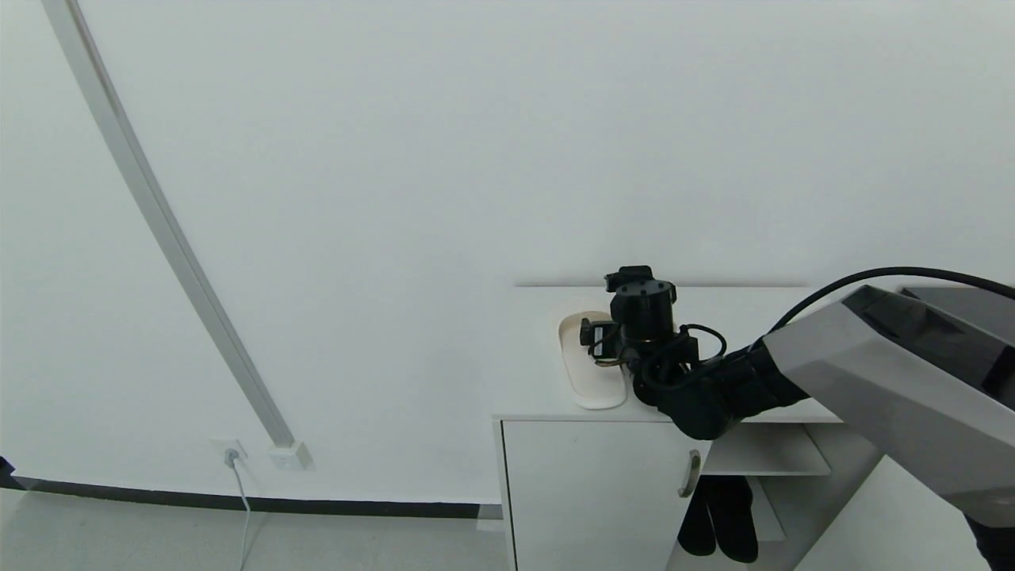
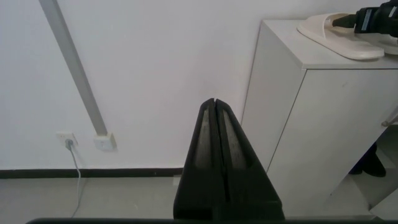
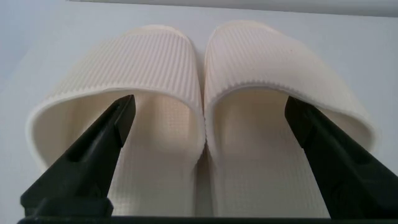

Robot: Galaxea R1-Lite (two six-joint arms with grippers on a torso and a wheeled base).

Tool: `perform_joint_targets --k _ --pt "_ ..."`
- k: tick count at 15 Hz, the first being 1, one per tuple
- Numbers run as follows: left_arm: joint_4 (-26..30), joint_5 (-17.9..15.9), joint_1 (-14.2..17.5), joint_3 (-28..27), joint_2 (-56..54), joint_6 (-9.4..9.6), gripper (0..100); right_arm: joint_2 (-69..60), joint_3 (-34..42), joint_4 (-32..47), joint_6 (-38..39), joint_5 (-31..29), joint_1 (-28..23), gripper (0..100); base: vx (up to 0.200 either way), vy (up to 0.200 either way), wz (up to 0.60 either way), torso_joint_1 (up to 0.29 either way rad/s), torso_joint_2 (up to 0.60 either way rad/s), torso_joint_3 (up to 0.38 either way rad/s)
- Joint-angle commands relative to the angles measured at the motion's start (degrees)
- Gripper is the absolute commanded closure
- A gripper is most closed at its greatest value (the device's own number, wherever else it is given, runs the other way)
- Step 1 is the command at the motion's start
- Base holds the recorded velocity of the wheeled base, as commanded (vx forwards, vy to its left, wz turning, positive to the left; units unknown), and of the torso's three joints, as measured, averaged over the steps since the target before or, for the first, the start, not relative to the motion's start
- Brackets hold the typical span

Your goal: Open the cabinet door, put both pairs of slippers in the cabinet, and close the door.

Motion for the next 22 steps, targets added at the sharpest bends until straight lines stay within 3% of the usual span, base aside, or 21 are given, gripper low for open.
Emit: perform_joint_targets --k 1,6,7,16,22 --pt "0.0 0.0 0.0 0.0 0.1 -0.04 100 0.8 -1.3 0.3 0.1 0.0 -0.1 0 0.000 0.000 0.00 0.000 0.00 0.000" --pt "0.0 0.0 0.0 0.0 0.1 -0.04 100 1.6 -2.9 1.1 0.1 0.0 -0.3 0 0.000 0.000 0.00 0.000 0.00 0.000" --pt "0.0 0.0 0.0 0.0 0.1 -0.04 100 1.8 -3.1 1.1 0.1 0.0 -0.3 100 0.000 0.000 0.00 0.000 0.00 0.000" --pt "0.0 -0.1 0.0 0.0 0.1 -0.04 100 0.2 -1.8 0.7 0.6 -0.4 0.4 100 0.000 0.000 0.00 0.000 0.00 0.000" --pt "0.0 -0.1 0.0 0.0 0.1 -0.04 100 -16.4 21.6 -7.9 0.1 0.0 8.4 100 0.000 0.000 0.00 0.000 0.00 0.000"
